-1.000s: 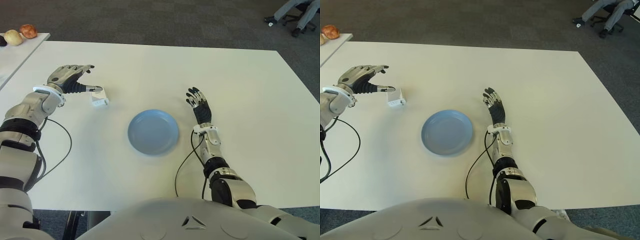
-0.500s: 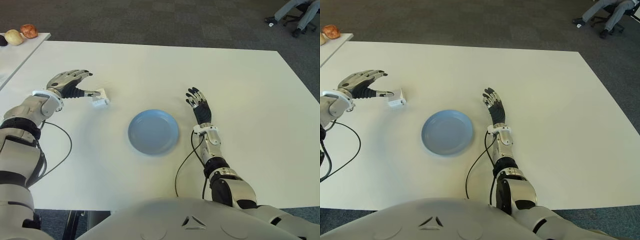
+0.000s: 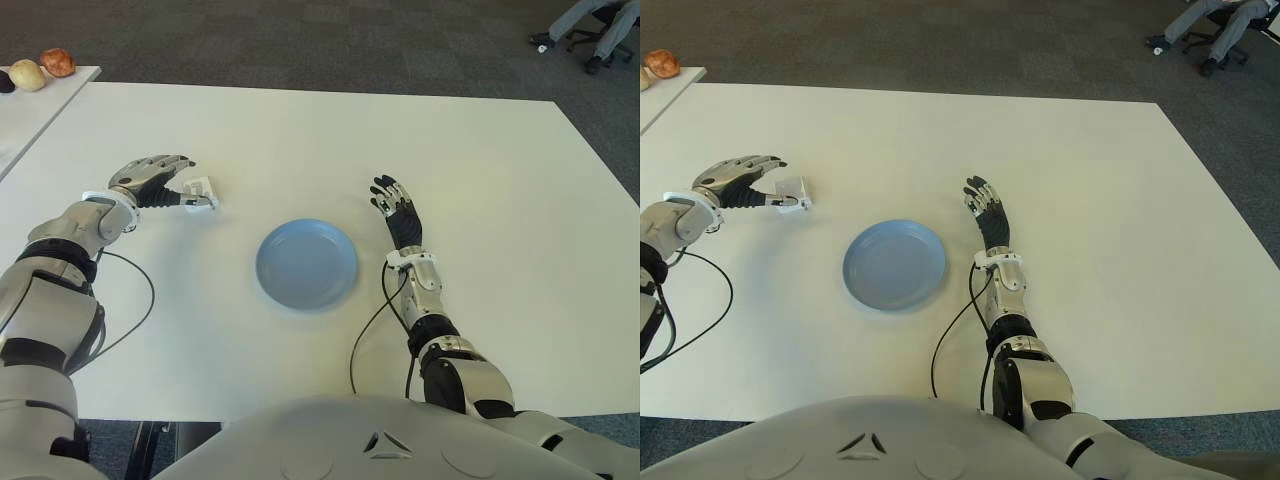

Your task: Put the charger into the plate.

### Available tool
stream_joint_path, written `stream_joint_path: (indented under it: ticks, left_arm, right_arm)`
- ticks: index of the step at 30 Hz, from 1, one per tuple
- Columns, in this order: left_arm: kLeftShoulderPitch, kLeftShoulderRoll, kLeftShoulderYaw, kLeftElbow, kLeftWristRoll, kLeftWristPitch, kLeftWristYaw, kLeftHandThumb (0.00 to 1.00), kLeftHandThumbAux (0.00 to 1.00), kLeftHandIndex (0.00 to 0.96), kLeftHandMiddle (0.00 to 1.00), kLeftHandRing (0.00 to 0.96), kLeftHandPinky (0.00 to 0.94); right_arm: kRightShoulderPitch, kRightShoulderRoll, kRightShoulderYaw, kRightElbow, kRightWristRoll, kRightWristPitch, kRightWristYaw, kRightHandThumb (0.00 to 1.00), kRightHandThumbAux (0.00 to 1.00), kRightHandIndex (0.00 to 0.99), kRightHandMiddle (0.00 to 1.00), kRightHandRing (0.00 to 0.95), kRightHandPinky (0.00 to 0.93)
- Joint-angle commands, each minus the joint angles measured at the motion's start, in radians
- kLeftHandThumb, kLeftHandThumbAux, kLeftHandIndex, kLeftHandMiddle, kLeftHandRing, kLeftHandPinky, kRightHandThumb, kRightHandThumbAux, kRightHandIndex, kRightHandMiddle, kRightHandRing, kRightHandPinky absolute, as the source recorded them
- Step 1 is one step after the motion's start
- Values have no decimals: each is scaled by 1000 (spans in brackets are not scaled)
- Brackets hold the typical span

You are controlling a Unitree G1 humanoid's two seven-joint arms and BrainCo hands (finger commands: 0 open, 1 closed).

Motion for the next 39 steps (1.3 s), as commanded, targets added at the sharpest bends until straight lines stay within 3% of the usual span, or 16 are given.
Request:
stream_joint_path:
  ticks: [1,39]
  left_arm:
    - [4,-32,-13,21,1,21,-31,403,159,0,0,0,0]
    - [-10,-87,-92,27,28,58,-43,409,160,0,0,0,0]
  right_arm:
    - [88,2,0,53,-3,27,-4,60,635,159,184,154,160]
    - [101,4,4,51,14,-14,6,88,635,218,210,166,165]
